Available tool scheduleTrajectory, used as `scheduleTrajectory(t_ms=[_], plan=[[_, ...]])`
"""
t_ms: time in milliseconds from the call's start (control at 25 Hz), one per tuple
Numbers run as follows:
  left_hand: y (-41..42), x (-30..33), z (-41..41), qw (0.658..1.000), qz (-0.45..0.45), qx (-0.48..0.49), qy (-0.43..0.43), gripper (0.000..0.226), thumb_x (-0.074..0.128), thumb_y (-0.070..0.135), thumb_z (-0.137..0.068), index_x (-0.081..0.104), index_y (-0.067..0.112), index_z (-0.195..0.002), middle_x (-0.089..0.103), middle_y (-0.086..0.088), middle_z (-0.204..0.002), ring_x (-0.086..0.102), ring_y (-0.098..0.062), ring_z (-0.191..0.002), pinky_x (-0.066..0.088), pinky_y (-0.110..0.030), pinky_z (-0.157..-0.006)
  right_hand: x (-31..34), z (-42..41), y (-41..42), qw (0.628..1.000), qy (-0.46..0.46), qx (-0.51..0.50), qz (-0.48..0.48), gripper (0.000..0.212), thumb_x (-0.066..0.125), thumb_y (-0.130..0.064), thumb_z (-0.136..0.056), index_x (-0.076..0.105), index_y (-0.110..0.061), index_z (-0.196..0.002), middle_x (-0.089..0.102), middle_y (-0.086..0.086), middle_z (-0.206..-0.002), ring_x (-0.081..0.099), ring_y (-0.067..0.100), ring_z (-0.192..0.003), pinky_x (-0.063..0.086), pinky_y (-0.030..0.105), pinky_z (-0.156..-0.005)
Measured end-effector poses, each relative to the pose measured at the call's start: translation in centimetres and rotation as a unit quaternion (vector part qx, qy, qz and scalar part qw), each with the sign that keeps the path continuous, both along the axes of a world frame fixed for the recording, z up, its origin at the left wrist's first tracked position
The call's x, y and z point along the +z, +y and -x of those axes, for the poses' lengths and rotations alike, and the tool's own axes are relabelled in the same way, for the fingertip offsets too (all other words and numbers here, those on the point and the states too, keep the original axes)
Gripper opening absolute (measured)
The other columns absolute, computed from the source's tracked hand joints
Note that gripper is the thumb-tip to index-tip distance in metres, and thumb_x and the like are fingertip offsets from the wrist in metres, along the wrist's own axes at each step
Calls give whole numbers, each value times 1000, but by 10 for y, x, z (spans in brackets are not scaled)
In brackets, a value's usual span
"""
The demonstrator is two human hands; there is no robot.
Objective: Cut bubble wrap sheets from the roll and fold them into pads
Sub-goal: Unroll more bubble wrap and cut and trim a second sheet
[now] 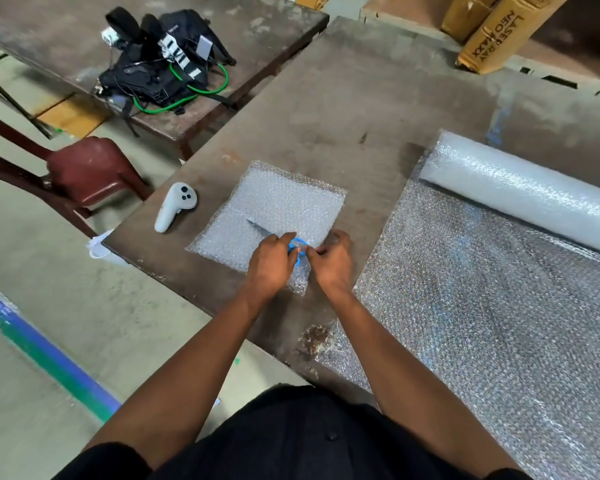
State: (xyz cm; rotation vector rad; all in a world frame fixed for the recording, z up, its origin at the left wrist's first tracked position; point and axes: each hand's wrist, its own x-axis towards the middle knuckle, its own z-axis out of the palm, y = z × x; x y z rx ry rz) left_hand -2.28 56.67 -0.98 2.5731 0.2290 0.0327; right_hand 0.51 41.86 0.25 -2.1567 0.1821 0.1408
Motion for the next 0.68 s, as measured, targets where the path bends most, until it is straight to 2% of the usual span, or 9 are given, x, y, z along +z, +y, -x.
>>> scheduleTrajectory(t_ms=[40, 80, 160, 200, 280, 400, 520, 600, 680], plan=[[1, 2, -2, 1000, -7, -1, 13, 44, 63, 38, -103, 61, 22, -144, 65, -17, -115, 67, -37, -108, 57, -46, -86, 2, -1, 0, 1000, -2, 4, 25, 51, 84, -25, -91, 60, -4, -130, 72, -3, -96, 67, 14, -77, 37, 7, -54], [1, 5, -3, 1000, -4, 2, 22, 44, 66, 41, -101, 62, 24, -141, 63, -16, -115, 66, -37, -107, 58, -45, -85, 4, -2, 0, 998, -1, 10, 55, 50, 82, -29, -92, 61, -5, -130, 71, 2, -105, 68, 19, -89, 37, 11, -58], [3, 5, -4, 999, 7, 5, 36, 49, 72, 48, -95, 63, 27, -138, 59, -15, -116, 65, -36, -108, 57, -44, -87, 3, -8, 1, 997, 3, 12, 76, 56, 79, -29, -95, 55, -7, -140, 59, 14, -131, 62, 28, -113, 38, 19, -77], [4, 4, -4, 999, 12, 5, 41, 53, 75, 51, -92, 62, 29, -138, 57, -14, -119, 64, -35, -109, 57, -43, -89, 2, -14, 1, 997, 0, 14, 81, 61, 77, -27, -96, 49, -7, -146, 50, 17, -140, 59, 31, -118, 41, 24, -85], [7, 3, -6, 998, 18, 8, 52, 60, 79, 56, -87, 62, 29, -138, 51, -13, -122, 63, -33, -108, 57, -43, -92, 0, -31, 2, 992, -24, 37, 120, 67, 73, -29, -99, 41, -8, -154, 43, 18, -148, 56, 34, -125, 48, 36, -96], [8, 5, -9, 998, 18, 10, 57, 64, 83, 61, -79, 63, 28, -130, 41, -8, -124, 64, -30, -101, 58, -40, -89, -3, -67, -1, 980, -35, 86, 174, 67, 65, -32, -103, 38, -10, -160, 41, 17, -155, 47, 36, -139, 41, 46, -116], [5, 9, -11, 999, -12, 18, 47, 57, 82, 64, -78, 62, 30, -119, 37, -2, -131, 63, -26, -104, 55, -36, -76, -9, -99, -4, 974, -48, 106, 192, 59, 60, -31, -106, 43, -11, -159, 38, 18, -161, 44, 40, -145, 36, 47, -121], [2, 11, -12, 998, -34, 33, 45, 57, 82, 66, -77, 61, 32, -117, 39, -2, -133, 58, -27, -113, 56, -40, -76, -12, -113, -3, 972, -53, 108, 200, 56, 57, -30, -107, 44, -15, -159, 39, 18, -163, 43, 41, -146, 34, 48, -121], [-2, 11, -12, 997, -31, 47, 47, 57, 83, 62, -73, 61, 31, -115, 42, -2, -129, 55, -30, -113, 57, -42, -79, -12, -121, 2, 972, -43, 104, 205, 57, 59, -32, -106, 42, -17, -158, 41, 16, -160, 43, 41, -145, 33, 51, -120]])
